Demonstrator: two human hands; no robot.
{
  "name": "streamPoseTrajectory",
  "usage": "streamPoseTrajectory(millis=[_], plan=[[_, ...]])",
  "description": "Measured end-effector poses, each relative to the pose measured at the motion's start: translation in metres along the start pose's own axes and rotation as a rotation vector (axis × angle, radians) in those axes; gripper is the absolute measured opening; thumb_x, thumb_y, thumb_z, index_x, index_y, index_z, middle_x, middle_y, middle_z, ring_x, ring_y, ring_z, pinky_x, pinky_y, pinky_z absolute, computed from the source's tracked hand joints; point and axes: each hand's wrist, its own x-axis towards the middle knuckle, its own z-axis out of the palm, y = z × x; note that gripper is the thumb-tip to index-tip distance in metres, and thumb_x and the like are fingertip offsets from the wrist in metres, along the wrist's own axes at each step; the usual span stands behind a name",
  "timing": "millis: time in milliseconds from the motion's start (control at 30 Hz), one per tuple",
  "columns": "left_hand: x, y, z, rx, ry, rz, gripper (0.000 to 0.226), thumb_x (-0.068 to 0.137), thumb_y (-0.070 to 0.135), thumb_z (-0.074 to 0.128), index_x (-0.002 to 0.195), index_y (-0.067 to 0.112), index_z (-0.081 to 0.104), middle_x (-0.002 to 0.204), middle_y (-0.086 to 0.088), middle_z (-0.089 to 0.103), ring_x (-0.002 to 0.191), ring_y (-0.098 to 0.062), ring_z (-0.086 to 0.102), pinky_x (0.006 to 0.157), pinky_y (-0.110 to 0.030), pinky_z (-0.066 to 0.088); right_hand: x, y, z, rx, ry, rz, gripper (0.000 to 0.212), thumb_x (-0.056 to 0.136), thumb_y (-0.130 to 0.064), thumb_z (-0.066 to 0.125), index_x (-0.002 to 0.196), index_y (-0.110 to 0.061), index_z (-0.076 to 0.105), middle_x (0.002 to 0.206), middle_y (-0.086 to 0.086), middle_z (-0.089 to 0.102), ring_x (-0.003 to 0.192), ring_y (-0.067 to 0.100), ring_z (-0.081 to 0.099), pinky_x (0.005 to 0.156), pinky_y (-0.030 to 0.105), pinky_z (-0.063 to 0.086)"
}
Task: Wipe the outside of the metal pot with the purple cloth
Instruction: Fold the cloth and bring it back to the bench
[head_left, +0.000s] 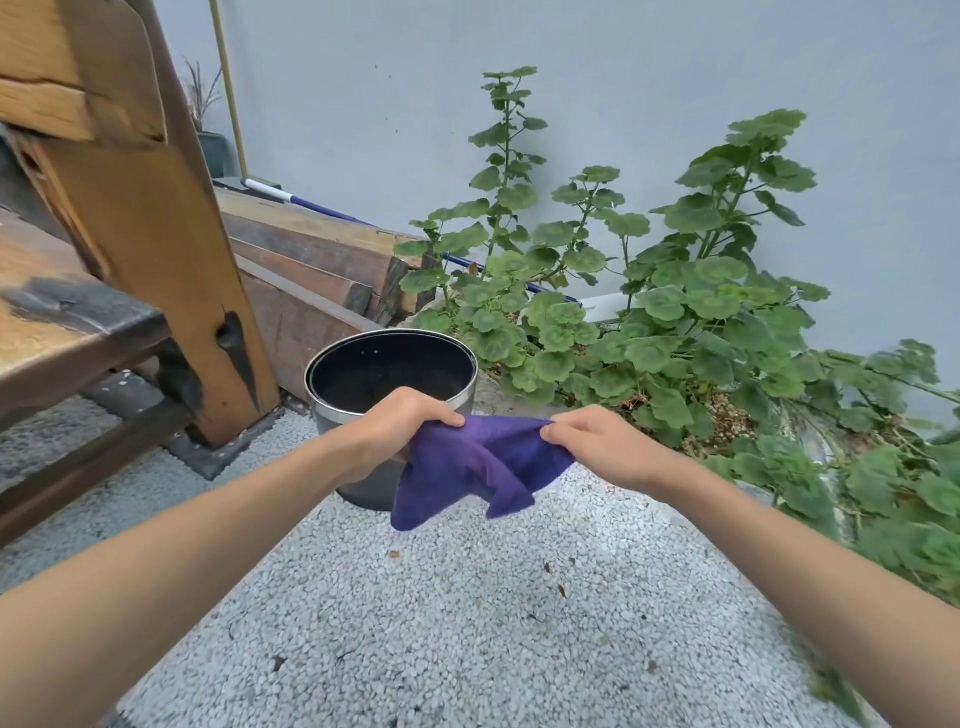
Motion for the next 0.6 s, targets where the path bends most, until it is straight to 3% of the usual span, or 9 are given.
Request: streamPoseTrajectory(millis=[100, 167, 300, 433, 533, 600], plan=[[0.004, 0.007, -0.001, 0.085, -0.072, 0.077, 0.032, 0.082, 0.036, 0.067, 0.075, 0.006, 0.071, 0.076, -0.009, 0.067, 0.075, -0.018, 0.064, 0.079, -0.036, 0.056, 0.012, -0.001, -0.012, -0.12, 0.108, -0.093, 0.034, 0.1, -0.022, 0.046, 0.079, 0.003, 0.057, 0.068, 0.01, 0.057, 0.064, 0.017, 0.047, 0.064, 0.04, 0.039], [0.008, 0.009, 0.001, 0.138, -0.067, 0.164, 0.032, 0.096, 0.03, 0.058, 0.073, 0.009, 0.061, 0.074, -0.009, 0.056, 0.074, -0.016, 0.057, 0.08, -0.035, 0.053, 0.017, 0.001, -0.019, -0.203, 0.132, -0.16, 0.029, 0.101, -0.022, 0.048, 0.089, -0.002, 0.065, 0.08, 0.014, 0.068, 0.074, 0.024, 0.059, 0.073, 0.044, 0.048], [0.018, 0.016, 0.001, 0.205, 0.0, 0.263, 0.04, 0.103, 0.026, 0.048, 0.08, -0.007, 0.049, 0.078, -0.008, 0.047, 0.076, -0.017, 0.045, 0.076, -0.038, 0.044, 0.023, 0.002, -0.036, -0.148, 0.126, -0.216, 0.022, 0.103, -0.028, 0.054, 0.097, -0.017, 0.072, 0.091, 0.002, 0.074, 0.087, 0.021, 0.067, 0.084, 0.043, 0.053], [0.022, 0.024, 0.003, 0.452, 0.042, 0.375, 0.035, 0.103, 0.023, 0.04, 0.078, 0.0, 0.045, 0.073, 0.001, 0.046, 0.068, -0.012, 0.043, 0.072, -0.039, 0.039, 0.027, -0.002, -0.048, -0.068, 0.126, -0.208, 0.02, 0.101, -0.025, 0.056, 0.091, -0.021, 0.073, 0.086, -0.004, 0.075, 0.081, 0.014, 0.068, 0.08, 0.039, 0.053], [0.017, 0.024, 0.013, 0.393, -0.039, 0.403, 0.043, 0.102, 0.043, 0.043, 0.079, 0.007, 0.052, 0.072, 0.008, 0.05, 0.066, -0.008, 0.046, 0.069, -0.036, 0.04, 0.031, -0.015, -0.055, -0.005, 0.178, -0.22, 0.021, 0.1, -0.024, 0.057, 0.087, -0.02, 0.073, 0.081, -0.001, 0.074, 0.071, 0.007, 0.063, 0.073, 0.033, 0.051], [0.012, 0.022, 0.019, 0.277, -0.157, 0.391, 0.046, 0.092, 0.056, 0.057, 0.086, 0.011, 0.063, 0.076, 0.009, 0.063, 0.07, -0.009, 0.058, 0.07, -0.033, 0.047, 0.033, -0.029, -0.06, 0.112, 0.192, -0.245, 0.018, 0.099, -0.023, 0.062, 0.087, -0.019, 0.075, 0.081, -0.002, 0.075, 0.07, 0.003, 0.063, 0.068, 0.024, 0.051]])
